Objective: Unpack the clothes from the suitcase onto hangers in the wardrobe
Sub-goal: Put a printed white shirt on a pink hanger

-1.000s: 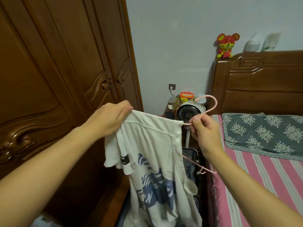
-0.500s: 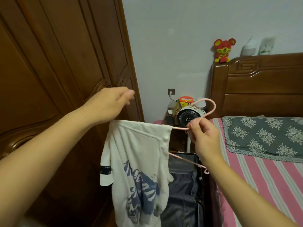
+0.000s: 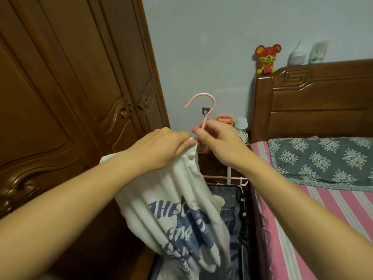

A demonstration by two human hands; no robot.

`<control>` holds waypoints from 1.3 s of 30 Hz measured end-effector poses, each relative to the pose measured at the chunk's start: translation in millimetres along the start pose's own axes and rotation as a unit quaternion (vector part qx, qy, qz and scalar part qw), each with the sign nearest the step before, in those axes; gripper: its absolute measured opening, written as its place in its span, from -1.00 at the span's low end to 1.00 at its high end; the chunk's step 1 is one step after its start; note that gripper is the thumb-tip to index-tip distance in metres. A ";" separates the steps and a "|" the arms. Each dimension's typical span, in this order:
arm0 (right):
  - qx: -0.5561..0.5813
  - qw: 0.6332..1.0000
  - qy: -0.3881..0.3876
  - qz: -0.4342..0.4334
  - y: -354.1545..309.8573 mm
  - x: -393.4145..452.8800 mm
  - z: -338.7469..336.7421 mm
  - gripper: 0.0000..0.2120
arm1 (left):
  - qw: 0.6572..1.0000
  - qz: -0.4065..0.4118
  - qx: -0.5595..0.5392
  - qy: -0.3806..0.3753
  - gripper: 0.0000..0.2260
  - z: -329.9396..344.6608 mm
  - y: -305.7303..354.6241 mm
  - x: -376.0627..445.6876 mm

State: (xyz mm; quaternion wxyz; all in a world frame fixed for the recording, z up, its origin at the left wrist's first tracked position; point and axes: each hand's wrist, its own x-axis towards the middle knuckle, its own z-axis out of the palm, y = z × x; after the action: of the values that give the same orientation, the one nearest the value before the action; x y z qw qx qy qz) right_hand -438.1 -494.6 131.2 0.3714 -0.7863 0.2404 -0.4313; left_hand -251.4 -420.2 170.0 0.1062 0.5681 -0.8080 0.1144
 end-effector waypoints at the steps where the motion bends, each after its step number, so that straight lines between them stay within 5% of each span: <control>1: -0.044 0.998 -0.034 -0.009 -0.1 -0.3 -2.3 -0.82 | 1.000 -0.009 -0.010 -0.007 -0.65 -3.9 -0.5 -1.8; 5: 0.006 0.994 -0.101 0.049 -14.7 -2.8 -2.0 -0.76 | 0.996 0.010 0.083 0.019 -0.61 -1.6 0.3 -9.6; 9: -0.031 0.997 -0.036 0.058 -22.9 1.2 8.2 -0.77 | 0.978 -0.098 0.158 0.098 -0.52 24.7 15.5 -17.1; 14: 0.021 0.990 0.059 0.129 -21.8 2.6 14.1 -0.74 | 0.931 -0.266 -0.071 0.237 -0.46 72.5 54.3 -50.1; 17: -0.003 0.990 0.073 0.119 -27.4 6.9 15.2 -0.74 | 0.895 -0.366 -0.205 0.152 -0.42 101.1 69.4 -53.1; 25: 0.190 0.962 0.070 0.185 -42.7 15.9 28.8 -0.77 | 0.890 -0.388 -0.226 0.082 -0.57 119.7 54.4 -48.2; 31: 0.266 0.942 0.091 0.181 -46.3 22.2 26.2 -0.74 | 0.845 -0.472 -0.248 -0.025 -0.84 167.4 40.0 -64.9; 33: 0.288 0.933 0.118 0.181 -47.0 26.1 22.1 -0.73 | 0.828 -0.502 -0.250 -0.028 -0.79 181.0 38.8 -76.7; 37: 0.261 0.926 0.197 0.191 -36.3 36.2 13.7 -0.69 | 0.767 -0.551 -0.294 0.148 -0.73 183.5 44.9 -93.7; 39: 0.209 0.927 0.244 0.194 -27.6 39.8 11.3 -0.66 | 0.693 -0.560 -0.370 0.264 -0.68 173.1 46.0 -101.2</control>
State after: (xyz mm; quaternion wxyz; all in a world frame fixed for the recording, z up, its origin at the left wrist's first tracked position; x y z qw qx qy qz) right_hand -406.4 -501.4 168.9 0.5334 -0.4993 0.3758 -0.5700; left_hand -268.4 -367.5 -28.1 0.5612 0.7763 -0.2563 -0.1293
